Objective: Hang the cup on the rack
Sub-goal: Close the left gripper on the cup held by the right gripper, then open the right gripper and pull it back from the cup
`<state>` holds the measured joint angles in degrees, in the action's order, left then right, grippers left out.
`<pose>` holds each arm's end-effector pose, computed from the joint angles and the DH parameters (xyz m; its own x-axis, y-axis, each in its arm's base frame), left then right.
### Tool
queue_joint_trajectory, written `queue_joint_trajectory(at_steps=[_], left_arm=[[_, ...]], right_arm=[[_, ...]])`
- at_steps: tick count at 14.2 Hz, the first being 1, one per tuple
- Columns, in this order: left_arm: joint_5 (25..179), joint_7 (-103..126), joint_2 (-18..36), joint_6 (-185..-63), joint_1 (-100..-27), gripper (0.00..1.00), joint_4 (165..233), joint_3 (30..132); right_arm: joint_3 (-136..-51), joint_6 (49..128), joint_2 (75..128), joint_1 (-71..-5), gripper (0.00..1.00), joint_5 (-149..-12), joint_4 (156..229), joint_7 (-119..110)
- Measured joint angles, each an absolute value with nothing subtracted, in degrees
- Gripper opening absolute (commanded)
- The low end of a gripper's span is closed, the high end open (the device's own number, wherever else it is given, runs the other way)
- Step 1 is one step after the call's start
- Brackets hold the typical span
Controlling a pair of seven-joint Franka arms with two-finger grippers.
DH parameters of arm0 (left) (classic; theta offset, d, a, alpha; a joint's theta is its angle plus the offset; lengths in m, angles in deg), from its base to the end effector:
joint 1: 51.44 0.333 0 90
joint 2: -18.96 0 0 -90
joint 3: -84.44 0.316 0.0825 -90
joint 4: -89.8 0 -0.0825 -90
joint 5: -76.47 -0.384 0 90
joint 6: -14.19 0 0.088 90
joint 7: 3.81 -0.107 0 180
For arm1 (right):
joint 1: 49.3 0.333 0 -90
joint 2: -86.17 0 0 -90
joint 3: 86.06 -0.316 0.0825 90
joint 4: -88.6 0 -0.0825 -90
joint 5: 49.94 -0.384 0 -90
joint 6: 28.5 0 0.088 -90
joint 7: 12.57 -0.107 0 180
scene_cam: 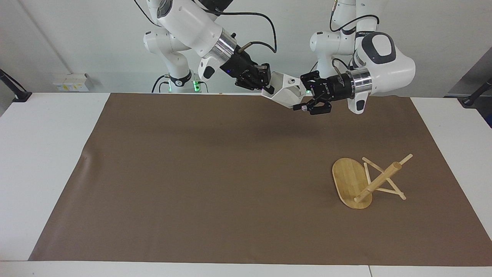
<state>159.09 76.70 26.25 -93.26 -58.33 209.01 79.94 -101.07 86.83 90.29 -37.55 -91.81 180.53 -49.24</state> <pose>0.5073 -0.1805 0.5368 -0.1765 0.2244 -0.9584 0.9834 0.0818 -0.1620 0.5339 0.3068 0.6291 0.9320 -0.2804 -0.2294 -0.3600 -0.6451 -0.6740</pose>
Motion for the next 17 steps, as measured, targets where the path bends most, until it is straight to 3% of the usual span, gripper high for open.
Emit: queue_joint_trajectory(at_steps=[2,4,5,14,17], left_arm=[[157.2,78.1,26.6,-93.3,-57.6,0.0,208.9,80.0],[155.0,79.3,26.9,-93.3,-57.5,0.0,208.9,80.0],[153.7,79.9,27.0,-93.3,-57.5,0.0,208.9,80.0],[141.4,85.9,27.0,-93.5,-54.1,0.0,209.4,80.2],[139.5,91.2,27.2,-100.0,-53.1,0.0,211.3,80.1]], right_arm=[[-101.1,86.8,90.3,-37.5,0.84,-91.8,180.5,-49.2],[-101.1,86.8,90.2,-37.5,0.91,-91.8,180.5,-49.2],[-101.1,86.8,90.2,-37.5,1.0,-91.8,180.5,-49.2],[-101.0,86.8,89.6,-37.5,1.0,-91.8,181.8,-45.7],[-100.5,86.8,89.6,-37.7,1.0,-90.6,181.9,-42.2]])
